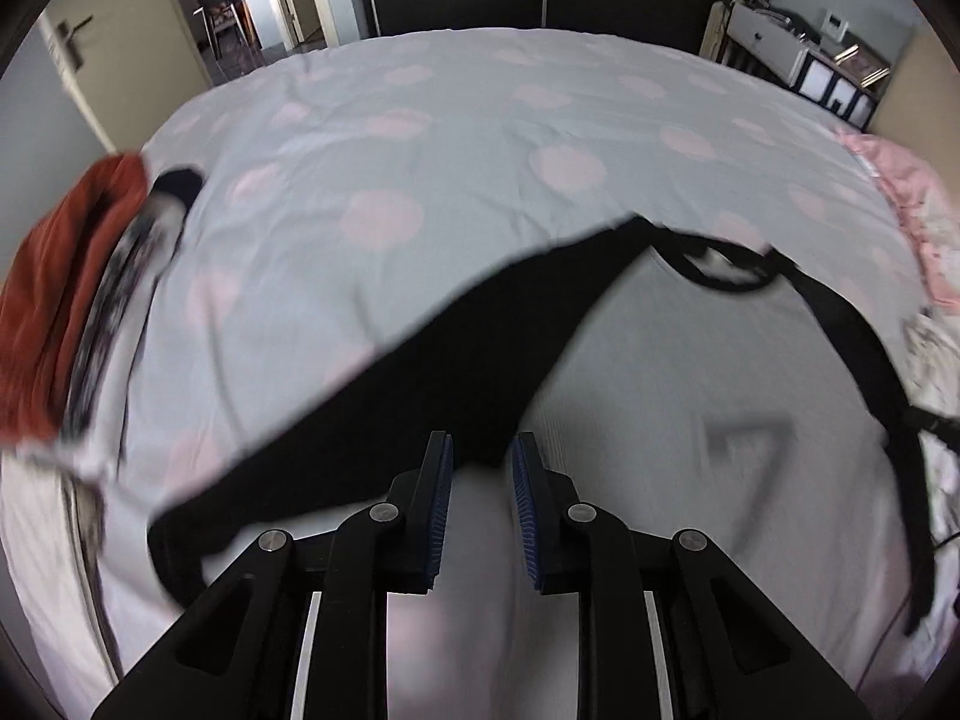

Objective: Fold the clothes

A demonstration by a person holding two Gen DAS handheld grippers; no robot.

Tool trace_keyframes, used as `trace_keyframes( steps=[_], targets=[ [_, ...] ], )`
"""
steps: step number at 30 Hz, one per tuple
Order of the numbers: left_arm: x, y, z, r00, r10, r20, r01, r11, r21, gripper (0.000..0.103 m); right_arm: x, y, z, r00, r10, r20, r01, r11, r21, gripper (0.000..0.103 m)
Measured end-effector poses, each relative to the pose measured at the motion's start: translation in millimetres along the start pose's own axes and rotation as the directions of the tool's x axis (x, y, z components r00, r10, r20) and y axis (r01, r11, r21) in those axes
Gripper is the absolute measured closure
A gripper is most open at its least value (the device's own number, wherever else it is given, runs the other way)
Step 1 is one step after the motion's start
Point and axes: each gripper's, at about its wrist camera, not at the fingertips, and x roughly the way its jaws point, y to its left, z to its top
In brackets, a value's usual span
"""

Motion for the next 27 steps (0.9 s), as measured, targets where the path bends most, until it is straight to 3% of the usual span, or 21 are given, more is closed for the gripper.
trace_keyframes(
  steps=[7,12,14,19,21,24,27],
  targets=[
    [-39.8,10.7,-92.6,0.999,-0.031,-0.037,0.028,0.997,-0.065,0.08,-31.0,-15.9,-128.5,0.991,0.015,-0.133,-0.001,0.995,0.099,0.088],
    [-38.3,16.3,-146.9,0.987,-0.08,-0.138,0.061,0.989,-0.135,0.08,-31.1,-22.5,-205.1,0.977,0.064,-0.202,-0.028,0.983,0.179,0.08],
    [-34.3,18.0,-161.2,0.981,-0.088,-0.175,0.061,0.987,-0.152,0.074,-30.8,-22.6,-224.3,0.971,0.094,-0.219,-0.05,0.978,0.201,0.078],
    [-32.3,20.3,-185.5,0.956,-0.117,-0.269,0.066,0.979,-0.192,0.071,-31.4,-22.5,-254.0,0.955,0.143,-0.259,-0.08,0.968,0.238,0.067],
    [-28.5,14.1,-191.5,0.933,-0.131,-0.335,0.076,0.982,-0.174,0.067,-33.1,-22.0,-260.8,0.949,0.154,-0.274,-0.084,0.965,0.25,0.067],
    [-16.0,-1.9,-202.6,0.896,-0.082,-0.437,0.028,0.991,-0.127,0.066,-36.5,-20.5,-269.5,0.941,0.174,-0.291,-0.095,0.959,0.267,0.067],
    [-4.6,-16.3,-208.0,0.869,-0.036,-0.494,0.005,0.998,-0.065,0.066,-39.7,-16.8,-276.1,0.937,0.173,-0.305,-0.091,0.96,0.265,0.067]
  ],
)
